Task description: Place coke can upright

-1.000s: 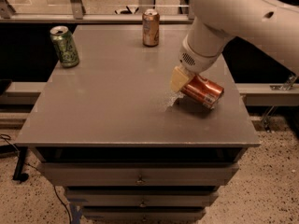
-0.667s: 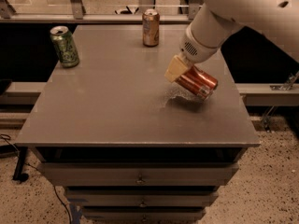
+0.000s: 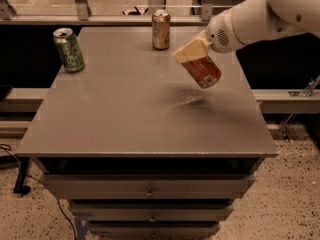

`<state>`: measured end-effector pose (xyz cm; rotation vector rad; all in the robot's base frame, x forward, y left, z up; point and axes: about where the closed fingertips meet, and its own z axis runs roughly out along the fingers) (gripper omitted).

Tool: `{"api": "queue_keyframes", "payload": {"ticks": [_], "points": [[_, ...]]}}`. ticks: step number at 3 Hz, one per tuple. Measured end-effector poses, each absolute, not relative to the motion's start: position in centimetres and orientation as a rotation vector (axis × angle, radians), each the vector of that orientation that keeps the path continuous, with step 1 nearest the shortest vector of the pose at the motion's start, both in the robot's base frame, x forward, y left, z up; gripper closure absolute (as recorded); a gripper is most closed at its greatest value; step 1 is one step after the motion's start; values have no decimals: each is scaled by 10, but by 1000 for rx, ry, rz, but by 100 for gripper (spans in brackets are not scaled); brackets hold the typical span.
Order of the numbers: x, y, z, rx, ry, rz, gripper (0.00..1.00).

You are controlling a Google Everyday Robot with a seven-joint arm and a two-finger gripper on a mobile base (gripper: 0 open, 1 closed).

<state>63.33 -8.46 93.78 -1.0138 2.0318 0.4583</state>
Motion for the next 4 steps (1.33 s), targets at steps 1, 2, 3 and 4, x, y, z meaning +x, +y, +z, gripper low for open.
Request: {"api": "queue_keyframes", "payload": {"ticks": [1,2,3,4], "points": [[634,-89,958,-934,1815,643,100],[623,-96,972,-857,1610,793,100],[610,-94,976,-823,1458,880,100],[599,-95,971,-789,1366,932,100]]}}
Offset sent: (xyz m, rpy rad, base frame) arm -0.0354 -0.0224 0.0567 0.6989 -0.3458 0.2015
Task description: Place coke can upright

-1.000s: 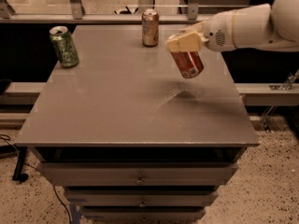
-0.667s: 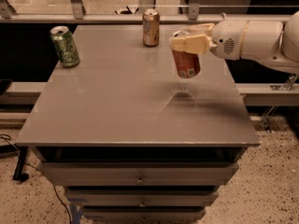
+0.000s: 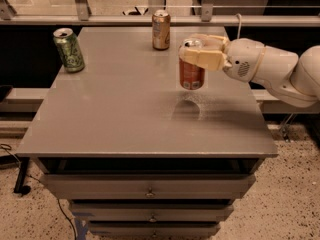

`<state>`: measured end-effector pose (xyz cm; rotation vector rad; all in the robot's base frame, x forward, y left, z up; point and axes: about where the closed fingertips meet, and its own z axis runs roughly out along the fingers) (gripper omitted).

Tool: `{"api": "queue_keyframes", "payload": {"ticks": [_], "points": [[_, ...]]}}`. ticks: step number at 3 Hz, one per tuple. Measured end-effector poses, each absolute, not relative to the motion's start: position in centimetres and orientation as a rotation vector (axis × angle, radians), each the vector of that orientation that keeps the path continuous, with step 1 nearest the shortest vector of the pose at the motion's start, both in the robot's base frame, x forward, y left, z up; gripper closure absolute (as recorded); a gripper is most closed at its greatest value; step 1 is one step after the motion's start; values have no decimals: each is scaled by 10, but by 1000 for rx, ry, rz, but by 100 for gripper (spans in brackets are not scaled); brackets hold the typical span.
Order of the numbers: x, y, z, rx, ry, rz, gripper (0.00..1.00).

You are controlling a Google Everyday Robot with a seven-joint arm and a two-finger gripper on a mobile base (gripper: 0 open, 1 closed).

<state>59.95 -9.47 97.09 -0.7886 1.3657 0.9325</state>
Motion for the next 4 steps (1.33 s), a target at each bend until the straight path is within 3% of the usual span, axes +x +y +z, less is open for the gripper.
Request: {"api": "queue_keyframes", "payload": {"ticks": [1,2,4], "points": [[591,-94,959,-786,1319,949,100],[586,-93,947,-800,1306,974,82],[581,-90,930,-827,1310,1011,36]]}}
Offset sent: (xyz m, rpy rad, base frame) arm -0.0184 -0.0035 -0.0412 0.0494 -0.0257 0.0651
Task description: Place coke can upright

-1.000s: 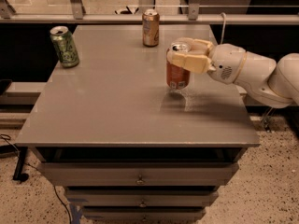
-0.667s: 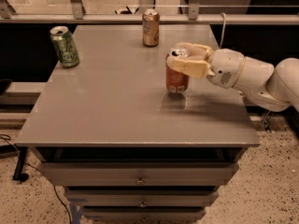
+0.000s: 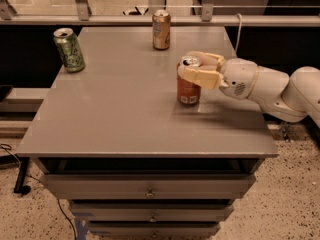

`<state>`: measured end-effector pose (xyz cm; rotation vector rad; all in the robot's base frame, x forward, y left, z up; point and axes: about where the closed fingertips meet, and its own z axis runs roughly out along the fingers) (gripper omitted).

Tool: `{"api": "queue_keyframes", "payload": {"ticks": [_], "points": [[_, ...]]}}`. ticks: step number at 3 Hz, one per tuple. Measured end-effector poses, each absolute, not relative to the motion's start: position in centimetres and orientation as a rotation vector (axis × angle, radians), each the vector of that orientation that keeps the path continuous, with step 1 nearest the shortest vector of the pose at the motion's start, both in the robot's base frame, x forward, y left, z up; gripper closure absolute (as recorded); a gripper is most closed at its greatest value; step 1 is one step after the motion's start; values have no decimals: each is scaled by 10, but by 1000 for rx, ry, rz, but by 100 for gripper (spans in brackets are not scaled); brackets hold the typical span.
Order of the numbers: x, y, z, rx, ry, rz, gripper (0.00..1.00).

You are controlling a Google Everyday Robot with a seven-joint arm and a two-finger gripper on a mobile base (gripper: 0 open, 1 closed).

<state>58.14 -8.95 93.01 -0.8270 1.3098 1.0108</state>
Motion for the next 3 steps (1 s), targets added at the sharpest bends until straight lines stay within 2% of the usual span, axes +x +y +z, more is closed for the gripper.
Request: {"api": "queue_keyframes", "payload": {"ticks": [1,2,3], "points": [[581,-88,925,-835,1325,1023,13],[580,-90,920,-839,1346,1026,0],[573,-103,917,-871,1395,993,0]]}}
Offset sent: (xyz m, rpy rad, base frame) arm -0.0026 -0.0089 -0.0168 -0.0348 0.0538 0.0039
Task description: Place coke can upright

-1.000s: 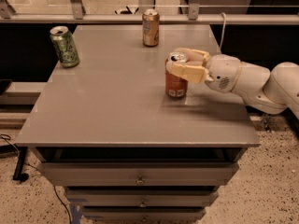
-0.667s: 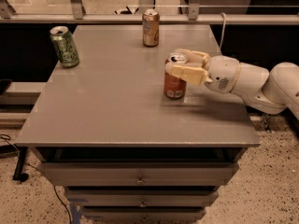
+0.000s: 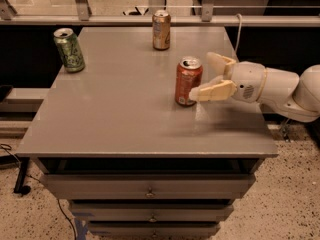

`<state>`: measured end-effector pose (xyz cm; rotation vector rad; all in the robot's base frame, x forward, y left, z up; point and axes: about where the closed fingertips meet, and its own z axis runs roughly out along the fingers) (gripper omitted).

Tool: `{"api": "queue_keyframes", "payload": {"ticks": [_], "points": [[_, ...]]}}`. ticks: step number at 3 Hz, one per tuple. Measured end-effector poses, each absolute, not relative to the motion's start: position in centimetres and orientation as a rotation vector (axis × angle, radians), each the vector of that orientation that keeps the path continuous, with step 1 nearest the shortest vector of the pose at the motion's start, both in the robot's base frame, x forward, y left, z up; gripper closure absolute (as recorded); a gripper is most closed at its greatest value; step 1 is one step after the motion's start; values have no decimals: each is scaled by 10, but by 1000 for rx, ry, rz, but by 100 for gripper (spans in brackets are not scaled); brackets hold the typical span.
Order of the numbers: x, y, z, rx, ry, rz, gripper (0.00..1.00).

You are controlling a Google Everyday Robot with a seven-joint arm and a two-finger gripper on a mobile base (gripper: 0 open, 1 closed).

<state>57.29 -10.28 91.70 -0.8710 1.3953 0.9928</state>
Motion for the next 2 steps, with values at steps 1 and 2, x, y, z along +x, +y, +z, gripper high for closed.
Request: {"api": "queue_keyframes", "payload": {"ticks": [1,2], "points": [[560,-146,919,-901,1480,901,0],[534,-218,928,-897,1606,754,0]]}}
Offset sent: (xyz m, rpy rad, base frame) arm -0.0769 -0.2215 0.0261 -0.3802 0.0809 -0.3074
